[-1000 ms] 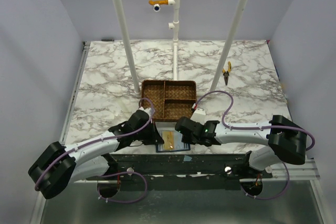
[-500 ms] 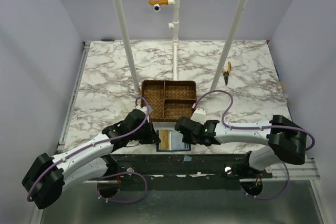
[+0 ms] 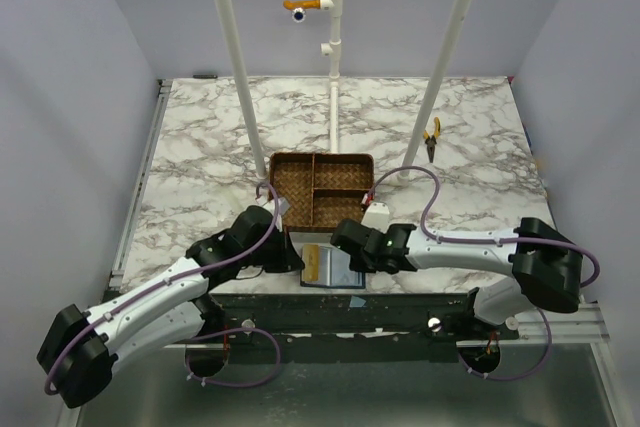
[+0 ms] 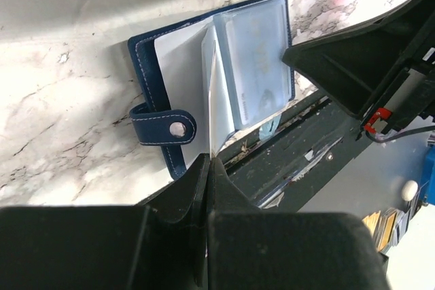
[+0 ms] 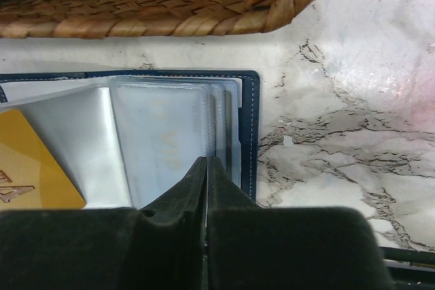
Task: Take the credit cards out of the card holder
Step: Place the credit card in the storage box.
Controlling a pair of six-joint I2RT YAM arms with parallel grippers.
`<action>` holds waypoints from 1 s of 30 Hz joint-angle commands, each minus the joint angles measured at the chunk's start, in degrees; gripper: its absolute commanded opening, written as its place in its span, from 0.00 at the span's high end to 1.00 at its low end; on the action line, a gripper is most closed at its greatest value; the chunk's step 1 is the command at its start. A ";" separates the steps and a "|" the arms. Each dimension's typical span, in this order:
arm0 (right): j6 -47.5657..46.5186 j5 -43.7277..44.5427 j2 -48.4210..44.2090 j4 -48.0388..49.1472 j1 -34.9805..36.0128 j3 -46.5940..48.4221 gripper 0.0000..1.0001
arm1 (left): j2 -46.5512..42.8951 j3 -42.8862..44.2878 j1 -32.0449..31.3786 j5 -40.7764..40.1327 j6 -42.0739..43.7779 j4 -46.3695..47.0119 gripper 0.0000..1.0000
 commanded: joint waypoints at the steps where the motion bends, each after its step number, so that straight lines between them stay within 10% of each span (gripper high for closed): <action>1: -1.96 2.44 -0.56 -3.61 0.01 3.42 0.90 | -1.56 2.73 0.36 1.18 2.22 -2.09 1.00; 21: -3.20 3.41 -16.30 -4.45 -0.06 3.73 0.22 | -5.98 10.14 1.05 3.39 4.27 -7.31 1.00; 30: -4.05 5.07 -19.94 -3.50 -0.14 3.14 0.07 | -4.66 15.66 3.58 2.95 5.57 -8.59 1.00</action>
